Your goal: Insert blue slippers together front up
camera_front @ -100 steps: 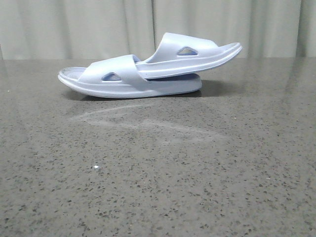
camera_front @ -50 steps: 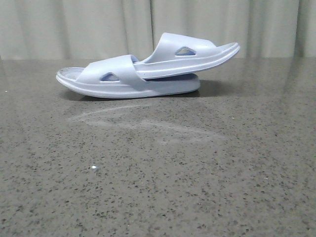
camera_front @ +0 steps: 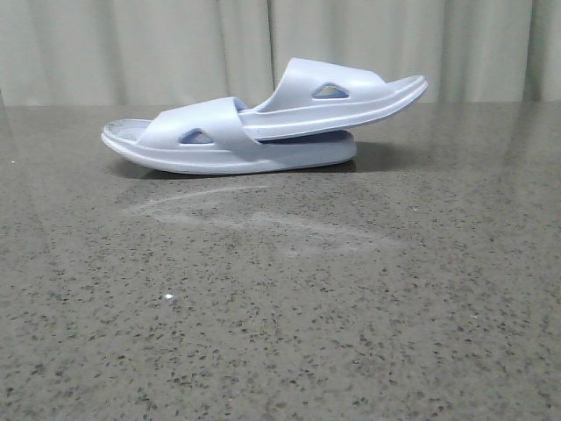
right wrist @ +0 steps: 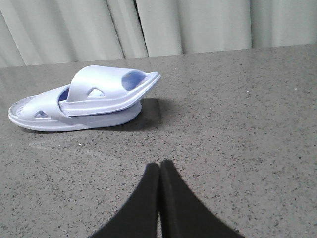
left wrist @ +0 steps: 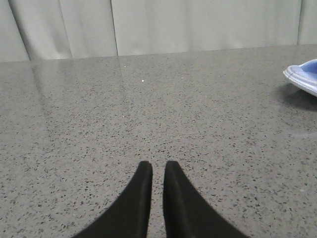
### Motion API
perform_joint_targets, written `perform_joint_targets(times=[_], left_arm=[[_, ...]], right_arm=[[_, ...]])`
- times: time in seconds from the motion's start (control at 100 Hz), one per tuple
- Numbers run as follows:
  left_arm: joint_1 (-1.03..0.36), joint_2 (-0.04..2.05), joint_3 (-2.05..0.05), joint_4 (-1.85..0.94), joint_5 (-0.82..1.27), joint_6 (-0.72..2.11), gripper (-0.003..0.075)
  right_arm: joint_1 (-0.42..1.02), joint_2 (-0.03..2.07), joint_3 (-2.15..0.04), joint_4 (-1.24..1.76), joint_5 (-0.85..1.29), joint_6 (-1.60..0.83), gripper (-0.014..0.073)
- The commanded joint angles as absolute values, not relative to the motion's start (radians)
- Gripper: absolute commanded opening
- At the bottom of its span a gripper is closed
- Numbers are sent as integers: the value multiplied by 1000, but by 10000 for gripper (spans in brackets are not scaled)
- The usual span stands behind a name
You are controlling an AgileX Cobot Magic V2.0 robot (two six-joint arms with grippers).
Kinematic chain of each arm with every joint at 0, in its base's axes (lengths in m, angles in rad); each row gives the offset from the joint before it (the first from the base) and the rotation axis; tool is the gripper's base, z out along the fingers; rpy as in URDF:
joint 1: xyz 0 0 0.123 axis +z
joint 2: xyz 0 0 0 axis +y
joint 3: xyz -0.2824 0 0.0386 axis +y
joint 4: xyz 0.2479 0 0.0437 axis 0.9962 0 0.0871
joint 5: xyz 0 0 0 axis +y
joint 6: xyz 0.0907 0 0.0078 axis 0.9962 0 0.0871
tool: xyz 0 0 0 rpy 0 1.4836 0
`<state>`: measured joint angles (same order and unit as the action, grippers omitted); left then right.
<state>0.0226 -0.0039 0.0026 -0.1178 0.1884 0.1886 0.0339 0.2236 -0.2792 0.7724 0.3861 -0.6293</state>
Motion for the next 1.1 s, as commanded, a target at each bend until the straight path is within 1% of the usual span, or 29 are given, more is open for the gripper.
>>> perform_joint_targets(times=[0.0, 0.38, 0.47, 0.55, 0.65, 0.7, 0.79, 0.92, 1.09], left_arm=[[26, -34, 12, -130, 116, 186, 15], [26, -34, 12, -130, 116, 186, 15], [26, -34, 12, -130, 116, 186, 15], [26, -34, 12, -130, 116, 186, 15], [26, -34, 12, -130, 116, 186, 15], [26, -34, 12, -130, 116, 186, 15], [26, -34, 12, -130, 116, 186, 15], [26, -34, 12, -130, 116, 186, 15], [26, -34, 12, -130, 116, 186, 15]], right_arm=[[36, 228, -309, 791, 323, -635, -89], [36, 228, -307, 791, 321, -635, -89], [36, 230, -308, 762, 261, -629, -89], [36, 238, -305, 607, 194, -522, -89], [36, 238, -281, 285, 103, -208, -89], [36, 238, -249, 193, 29, -122, -89], [36, 231, -171, 152, -45, -101, -89], [36, 190, -82, 66, -21, -101, -89], [36, 46, 18, 51, -21, -101, -89]])
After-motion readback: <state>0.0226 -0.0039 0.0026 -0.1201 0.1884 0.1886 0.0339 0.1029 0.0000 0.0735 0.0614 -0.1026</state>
